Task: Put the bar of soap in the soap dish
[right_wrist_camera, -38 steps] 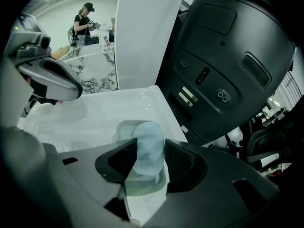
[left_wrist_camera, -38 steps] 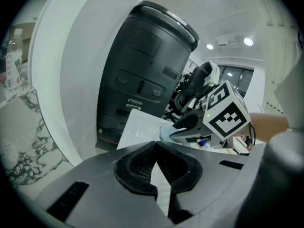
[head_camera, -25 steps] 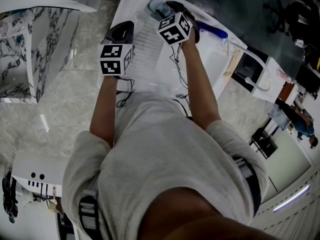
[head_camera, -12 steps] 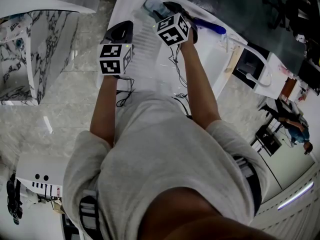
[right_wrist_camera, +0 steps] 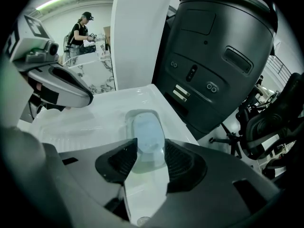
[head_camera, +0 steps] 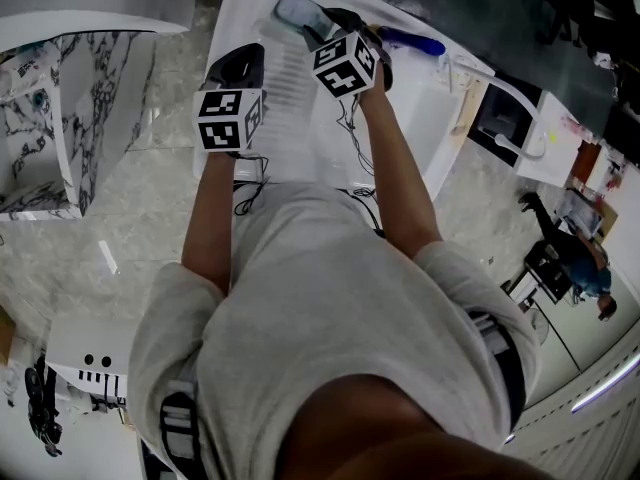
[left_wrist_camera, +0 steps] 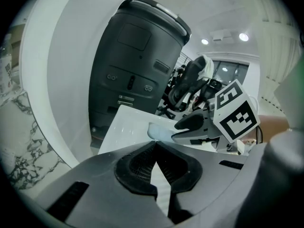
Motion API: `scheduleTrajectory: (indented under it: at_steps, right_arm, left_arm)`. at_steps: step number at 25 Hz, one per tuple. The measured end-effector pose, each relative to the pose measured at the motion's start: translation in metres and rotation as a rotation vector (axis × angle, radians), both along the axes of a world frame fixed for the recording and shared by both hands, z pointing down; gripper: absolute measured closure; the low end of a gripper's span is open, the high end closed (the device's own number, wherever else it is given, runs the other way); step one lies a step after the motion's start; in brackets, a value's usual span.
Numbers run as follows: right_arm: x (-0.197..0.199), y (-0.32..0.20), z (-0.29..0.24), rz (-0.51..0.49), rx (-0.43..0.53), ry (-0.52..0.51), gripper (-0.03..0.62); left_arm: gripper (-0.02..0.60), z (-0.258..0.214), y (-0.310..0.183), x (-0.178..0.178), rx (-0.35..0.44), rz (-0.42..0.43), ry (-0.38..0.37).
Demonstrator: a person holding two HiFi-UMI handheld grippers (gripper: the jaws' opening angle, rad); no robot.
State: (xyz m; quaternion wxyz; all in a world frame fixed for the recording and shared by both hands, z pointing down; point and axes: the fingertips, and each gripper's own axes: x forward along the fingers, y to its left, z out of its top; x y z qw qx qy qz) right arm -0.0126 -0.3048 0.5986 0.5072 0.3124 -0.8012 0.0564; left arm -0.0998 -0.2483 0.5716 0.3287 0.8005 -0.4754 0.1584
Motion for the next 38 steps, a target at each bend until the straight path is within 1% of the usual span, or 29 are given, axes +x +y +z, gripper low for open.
scheduleTrajectory:
  at_steps: [5, 10, 16, 21, 29, 38]
  right_arm:
    - [0.008, 0.008, -0.002, 0.026, 0.001, -0.015, 0.416]
    - [0.016, 0.016, -0.009, 0.09, -0.022, -0.107, 0.416]
    - [0.032, 0.034, -0.004, 0.118, -0.023, -0.102, 0.418]
    - [0.048, 0.053, -0.003, 0.16, -0.027, -0.116, 0.423]
    - [0.088, 0.08, -0.01, 0.266, 0.0, -0.162, 0.494]
    - [0.141, 0.129, 0.001, 0.364, 0.002, -0.157, 0.534]
  left_arm:
    - [0.563, -0.001, 0.004, 0.007, 0.0, 0.019, -0.003]
    - [0.563, -0.003, 0.01, 0.017, 0.0, 0.042, -0.01]
    - [0.563, -0.004, 0.018, 0.029, -0.002, 0.071, -0.018]
    - [0.563, -0.004, 0.026, 0.047, -0.001, 0.111, -0.018]
    - [0.563, -0.008, 0.043, 0.083, 0.001, 0.163, -0.021]
    - [0.563, -0.001, 0.075, 0.128, -0.004, 0.239, -0.027]
